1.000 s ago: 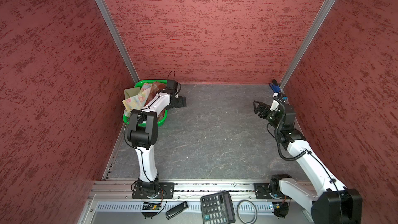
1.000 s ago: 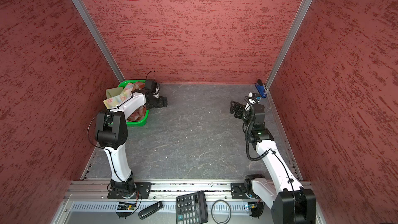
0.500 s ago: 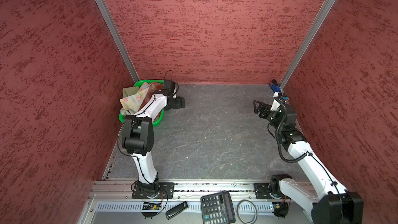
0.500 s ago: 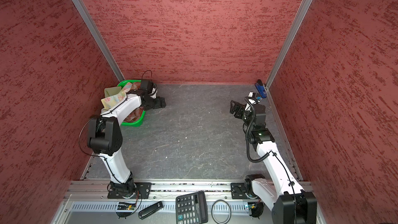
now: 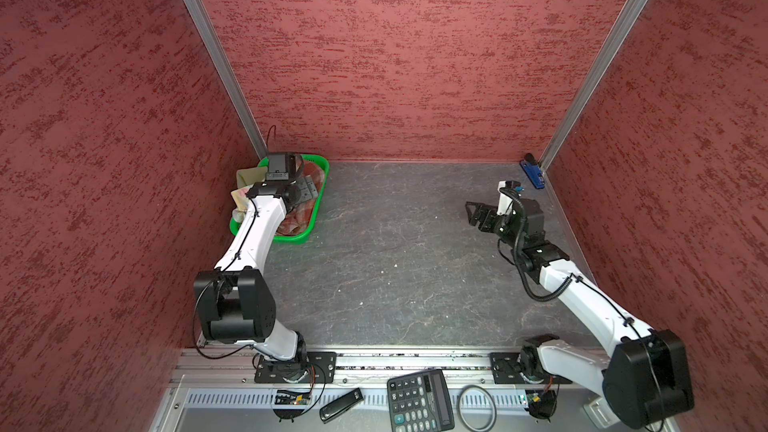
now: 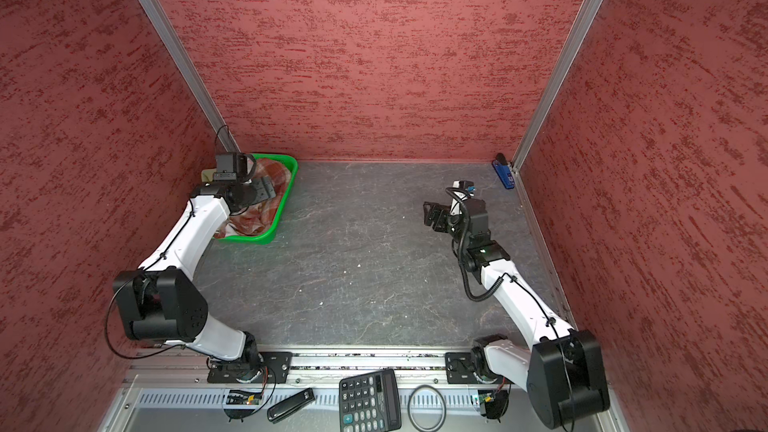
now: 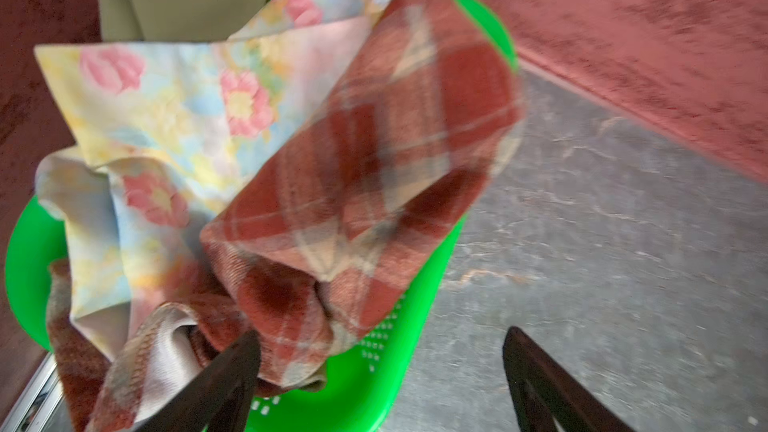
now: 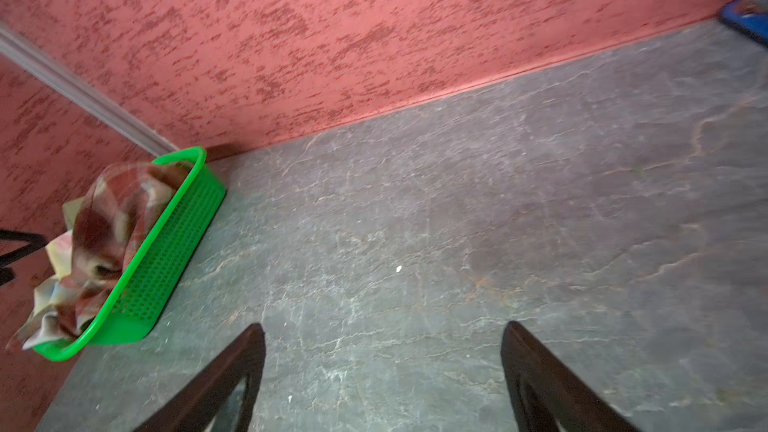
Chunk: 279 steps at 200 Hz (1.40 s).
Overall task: Fold and stack the skirts
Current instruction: 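Grasp the red plaid skirt in the basket with the left gripper, then lift the plaid skirt out and drop it onto the table center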
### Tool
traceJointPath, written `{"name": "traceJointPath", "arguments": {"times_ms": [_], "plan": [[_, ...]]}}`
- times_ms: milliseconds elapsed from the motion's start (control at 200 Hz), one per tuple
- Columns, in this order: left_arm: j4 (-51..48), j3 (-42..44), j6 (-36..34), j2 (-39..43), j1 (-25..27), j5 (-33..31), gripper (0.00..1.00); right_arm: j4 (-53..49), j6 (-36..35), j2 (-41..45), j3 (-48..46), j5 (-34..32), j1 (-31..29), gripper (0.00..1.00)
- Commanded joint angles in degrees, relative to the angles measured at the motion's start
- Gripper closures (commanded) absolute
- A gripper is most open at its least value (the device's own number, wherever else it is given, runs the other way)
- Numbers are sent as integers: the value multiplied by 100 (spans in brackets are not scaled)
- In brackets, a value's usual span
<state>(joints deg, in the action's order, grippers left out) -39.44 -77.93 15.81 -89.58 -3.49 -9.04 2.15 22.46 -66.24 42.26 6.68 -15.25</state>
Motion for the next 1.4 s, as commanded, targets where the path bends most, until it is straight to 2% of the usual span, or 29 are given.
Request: {"name": "traceJointPath", "arguments": {"times_ms": [0,90,165,225,291,336,426,581,721,831,942,1027,1202,1322,1392], "plan": [[334,16,53,-395,-16,-253,9,289,-49,-67,205,-182,-355,11],[633,-68,126,-853,-112,-266,11,325,-40,-106,248,-265,-582,10],[823,-278,145,-1202,-244,-204,23,314,-48,-109,303,-335,-686,10],[902,-531,92,-1443,-288,-145,48,249,-71,-79,343,-398,-720,11],[742,-933,1,-1608,-311,-112,100,191,-93,0,371,-477,-732,11],[599,-1156,44,-1556,-302,-283,100,143,-109,63,373,-558,-734,11],[586,-1282,67,-1011,-279,-236,100,-30,-141,175,424,-716,-737,10],[343,-1684,-311,-139,140,-285,100,-123,-141,287,490,-865,-734,9],[550,-1787,-399,519,470,218,100,-159,-63,170,674,-921,-712,8],[894,-1906,-405,837,874,934,100,-271,63,119,904,-967,-587,7],[1092,-2279,-636,848,1603,1350,100,-514,215,239,1170,-1091,-243,6],[1205,-2593,-589,722,2005,1808,100,-514,447,444,1244,-881,242,6],[1437,-2987,-776,493,3197,2040,100,-934,485,773,1455,-1166,796,6],[1714,-3016,-425,75,3542,2682,100,-1106,555,955,1458,-1210,1050,6],[1778,-3111,-298,-337,3676,2794,100,-1146,608,1066,1391,-1233,1151,6]]}}
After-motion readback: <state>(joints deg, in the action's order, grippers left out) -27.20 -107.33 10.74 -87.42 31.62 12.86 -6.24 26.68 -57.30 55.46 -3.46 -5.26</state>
